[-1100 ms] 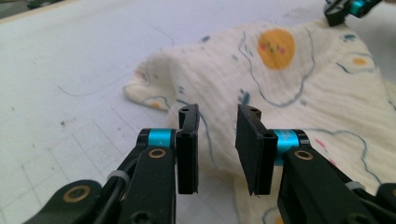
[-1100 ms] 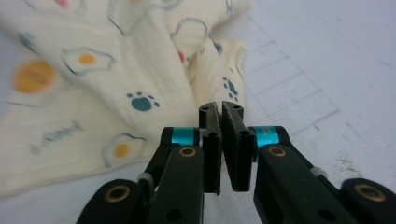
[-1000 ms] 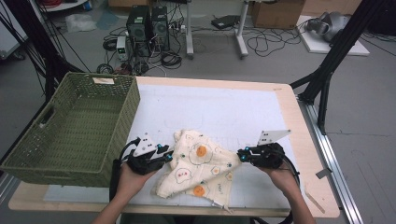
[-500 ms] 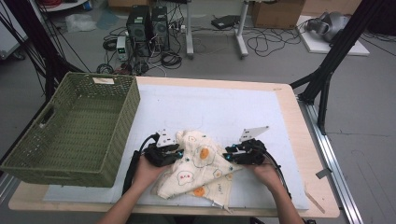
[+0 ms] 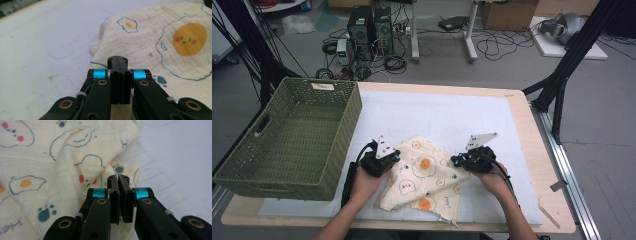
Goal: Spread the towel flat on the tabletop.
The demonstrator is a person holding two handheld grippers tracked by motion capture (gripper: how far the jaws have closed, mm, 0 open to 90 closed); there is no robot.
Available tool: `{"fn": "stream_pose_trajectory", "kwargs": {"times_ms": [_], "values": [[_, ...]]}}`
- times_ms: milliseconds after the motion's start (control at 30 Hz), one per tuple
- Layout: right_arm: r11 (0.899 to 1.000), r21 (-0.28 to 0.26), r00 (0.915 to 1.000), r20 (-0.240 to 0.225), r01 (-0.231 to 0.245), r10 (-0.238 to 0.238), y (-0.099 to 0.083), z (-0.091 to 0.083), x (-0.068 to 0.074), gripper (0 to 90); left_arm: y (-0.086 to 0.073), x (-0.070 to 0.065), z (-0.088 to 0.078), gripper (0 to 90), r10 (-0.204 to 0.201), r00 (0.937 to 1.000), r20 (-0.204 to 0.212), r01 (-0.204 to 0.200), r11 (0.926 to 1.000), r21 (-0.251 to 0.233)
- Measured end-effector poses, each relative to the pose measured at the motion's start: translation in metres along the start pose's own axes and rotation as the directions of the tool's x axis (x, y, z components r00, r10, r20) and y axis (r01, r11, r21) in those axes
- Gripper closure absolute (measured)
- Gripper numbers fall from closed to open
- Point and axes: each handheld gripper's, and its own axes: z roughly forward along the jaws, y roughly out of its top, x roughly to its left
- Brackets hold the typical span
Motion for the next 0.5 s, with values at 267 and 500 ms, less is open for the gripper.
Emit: {"fn": "stream_pose_trajectory", "kwargs": {"times_ms": [267, 500], "values": [[0.992, -0.127, 0.9736, 0.228, 0.021, 0.009, 0.039, -0.031, -0.022, 84.9, 0.013, 0.012, -0.002, 81.6, -0.026, 0.9922, -0.122, 0.016, 0.9965, -0.082], [0.996, -0.064, 0.9871, 0.145, -0.059, 0.068, 0.023, -0.019, -0.025, 64.4, -0.001, 0.009, 0.000, 68.2, -0.041, 0.9987, -0.032, 0.041, 0.9992, -0.002]]}}
